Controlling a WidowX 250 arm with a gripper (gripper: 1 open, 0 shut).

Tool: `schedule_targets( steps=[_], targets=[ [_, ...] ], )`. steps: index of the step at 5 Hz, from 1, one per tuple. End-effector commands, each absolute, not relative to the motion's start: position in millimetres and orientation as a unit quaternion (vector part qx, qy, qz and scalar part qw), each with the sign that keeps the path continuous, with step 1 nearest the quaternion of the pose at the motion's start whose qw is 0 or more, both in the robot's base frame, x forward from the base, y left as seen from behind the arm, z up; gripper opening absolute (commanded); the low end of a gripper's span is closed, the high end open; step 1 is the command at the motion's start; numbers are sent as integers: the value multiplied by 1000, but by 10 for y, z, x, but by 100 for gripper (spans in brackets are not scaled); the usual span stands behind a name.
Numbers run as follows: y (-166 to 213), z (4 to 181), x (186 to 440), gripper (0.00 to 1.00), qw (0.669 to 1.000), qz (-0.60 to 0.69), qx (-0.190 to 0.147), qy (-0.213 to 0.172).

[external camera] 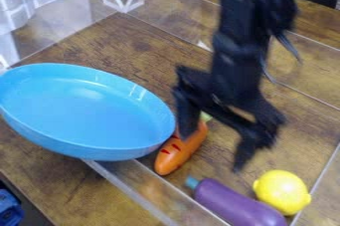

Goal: Put the lemon on the blue tray

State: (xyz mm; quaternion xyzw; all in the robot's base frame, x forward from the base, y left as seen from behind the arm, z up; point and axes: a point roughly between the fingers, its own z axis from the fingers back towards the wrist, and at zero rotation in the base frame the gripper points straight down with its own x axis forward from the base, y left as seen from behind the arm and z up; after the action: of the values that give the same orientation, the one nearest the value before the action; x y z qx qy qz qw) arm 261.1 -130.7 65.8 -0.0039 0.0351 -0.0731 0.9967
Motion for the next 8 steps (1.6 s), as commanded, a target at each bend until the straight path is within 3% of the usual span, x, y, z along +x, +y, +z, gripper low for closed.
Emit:
schedule_targets(
  steps=[1,2,4,8],
  targets=[
    [-1532,625,2751,100,998,-55,-13,-10],
    [-1616,446,2740,100,999,-47,-12,-21],
    [-1537,307,2826,100,999,-32,-21,-32],
    [-1758,246,2990,100,998,-19,-33,-46]
  ],
)
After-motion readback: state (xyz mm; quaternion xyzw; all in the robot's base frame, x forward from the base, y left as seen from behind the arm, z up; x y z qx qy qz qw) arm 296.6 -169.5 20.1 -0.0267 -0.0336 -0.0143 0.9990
